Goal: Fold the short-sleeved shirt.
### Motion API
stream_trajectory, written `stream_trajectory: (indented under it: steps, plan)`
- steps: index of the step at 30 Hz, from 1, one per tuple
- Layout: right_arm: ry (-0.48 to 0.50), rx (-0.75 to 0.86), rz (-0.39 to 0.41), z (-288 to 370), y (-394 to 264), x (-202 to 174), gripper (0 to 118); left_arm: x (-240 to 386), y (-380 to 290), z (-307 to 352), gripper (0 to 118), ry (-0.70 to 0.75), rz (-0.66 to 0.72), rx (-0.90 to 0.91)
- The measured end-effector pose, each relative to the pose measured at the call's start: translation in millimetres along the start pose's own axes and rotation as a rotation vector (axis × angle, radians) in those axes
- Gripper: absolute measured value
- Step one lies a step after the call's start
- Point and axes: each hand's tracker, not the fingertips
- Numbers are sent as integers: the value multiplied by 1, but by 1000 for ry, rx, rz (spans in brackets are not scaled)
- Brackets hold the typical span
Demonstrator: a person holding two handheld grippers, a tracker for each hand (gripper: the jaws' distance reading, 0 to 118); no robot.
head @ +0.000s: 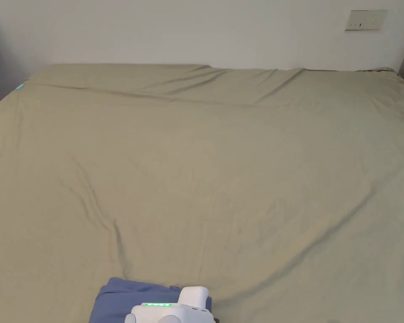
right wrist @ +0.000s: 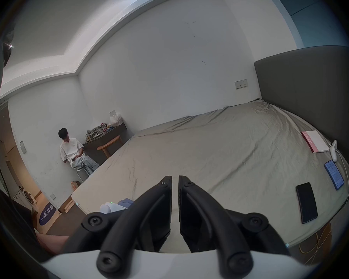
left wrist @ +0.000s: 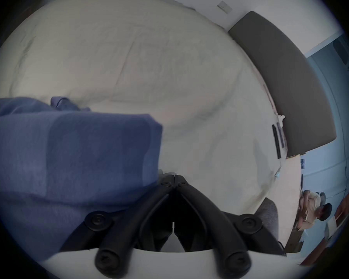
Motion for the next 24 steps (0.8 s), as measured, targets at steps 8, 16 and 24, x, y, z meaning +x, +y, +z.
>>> stream_trajectory:
  steps: [8, 16, 24]
  plan:
    - [96, -142, 105, -69, -6, -39, 16, -27, 4, 159, 103, -278, 4, 303]
    - [349, -562, 126, -270, -122, -113, 16, -188, -5, 226, 103, -70, 203, 362]
    - [321, -697, 25, -318, -199, -98, 16, -267, -20, 163, 103, -337, 472, 281]
